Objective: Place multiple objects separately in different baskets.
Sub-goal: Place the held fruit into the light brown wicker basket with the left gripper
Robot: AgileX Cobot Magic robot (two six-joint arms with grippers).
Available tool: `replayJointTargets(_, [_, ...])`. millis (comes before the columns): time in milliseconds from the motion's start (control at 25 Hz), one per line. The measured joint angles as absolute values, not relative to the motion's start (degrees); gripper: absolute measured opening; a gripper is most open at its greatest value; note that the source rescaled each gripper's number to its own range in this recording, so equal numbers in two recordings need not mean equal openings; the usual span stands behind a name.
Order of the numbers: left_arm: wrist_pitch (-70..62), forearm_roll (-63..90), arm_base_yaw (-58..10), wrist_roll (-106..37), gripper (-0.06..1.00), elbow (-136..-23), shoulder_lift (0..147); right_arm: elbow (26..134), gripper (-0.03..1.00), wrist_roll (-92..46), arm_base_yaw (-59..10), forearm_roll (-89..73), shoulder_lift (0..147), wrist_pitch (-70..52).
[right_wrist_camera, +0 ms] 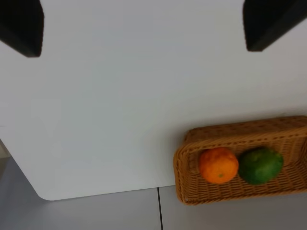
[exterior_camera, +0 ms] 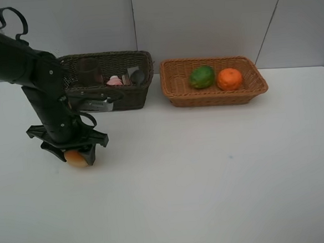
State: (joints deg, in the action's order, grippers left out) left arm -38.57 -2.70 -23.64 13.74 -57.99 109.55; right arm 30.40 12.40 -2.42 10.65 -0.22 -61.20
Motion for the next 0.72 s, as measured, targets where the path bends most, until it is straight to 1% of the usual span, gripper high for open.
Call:
replayJointTargets(320, [-48.01, -2.70, -30.91, 12.51, 0.72, -75.44, 108.98, 30.40, 0.82, 12.40, -2.42, 10.65, -0.22, -61.20])
replayJointTargets(560, [-49.68, -2.89, -37.01, 12.45, 0.72, -92.28, 114.28, 30.40, 0.82, 12.40, -2.42, 10.65, -0.22, -61.20])
replayJointTargets(720, [-50.56, -3.25, -39.29, 12.50, 0.72, -102.91, 119.82, 30.40, 0.82, 12.40, -2.42, 10.65, -0.22, -61.20])
